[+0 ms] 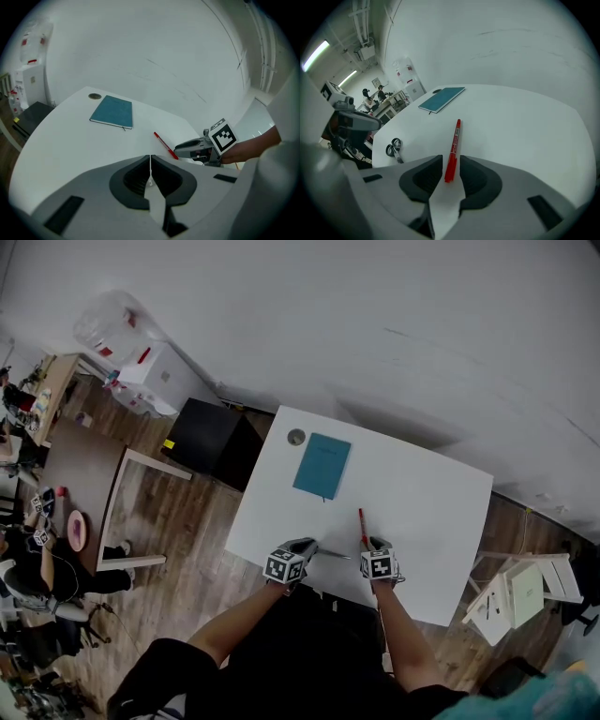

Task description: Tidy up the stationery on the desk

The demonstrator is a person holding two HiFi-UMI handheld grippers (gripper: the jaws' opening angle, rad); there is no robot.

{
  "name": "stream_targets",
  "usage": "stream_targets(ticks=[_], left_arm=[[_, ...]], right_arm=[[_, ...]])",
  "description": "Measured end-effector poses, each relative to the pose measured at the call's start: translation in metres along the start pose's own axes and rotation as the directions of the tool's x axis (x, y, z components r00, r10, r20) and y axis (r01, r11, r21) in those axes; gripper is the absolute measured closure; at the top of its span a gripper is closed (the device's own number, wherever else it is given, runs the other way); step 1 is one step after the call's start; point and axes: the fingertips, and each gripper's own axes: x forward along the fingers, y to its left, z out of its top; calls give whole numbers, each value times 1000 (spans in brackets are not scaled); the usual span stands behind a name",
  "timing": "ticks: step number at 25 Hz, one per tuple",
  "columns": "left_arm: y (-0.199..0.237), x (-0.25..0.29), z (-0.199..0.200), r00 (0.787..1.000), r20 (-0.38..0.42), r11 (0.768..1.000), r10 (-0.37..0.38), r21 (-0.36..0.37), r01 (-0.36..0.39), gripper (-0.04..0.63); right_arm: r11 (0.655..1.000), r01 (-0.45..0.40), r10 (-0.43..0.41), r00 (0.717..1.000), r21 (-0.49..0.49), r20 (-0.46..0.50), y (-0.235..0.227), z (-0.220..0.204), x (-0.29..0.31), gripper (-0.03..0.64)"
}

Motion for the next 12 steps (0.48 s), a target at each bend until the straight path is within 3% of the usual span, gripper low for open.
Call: stream_targets(ticks=[3,5,7,9,12], left_arm=[[-10,6,5,999,-20,998,-42,38,43,575],[-21,19,17,994,-42,986,-98,130,103,575],[-36,37,35,984,-67,953,-166,246,178,575],[-51,53,47,968,-125,895,-219,370,250,574],[-64,73,47,935,-261,753,-239,558,348,574]], right_arm=[[1000,6,-6,1000,24,17,4,1,-7,488],[998,20,-22,999,52,27,2,0,-10,488],[993,39,-44,998,108,47,-3,1,-14,488],[973,55,-74,994,225,76,-8,-2,-21,488],[948,115,-144,987,298,78,-6,-16,-31,488]])
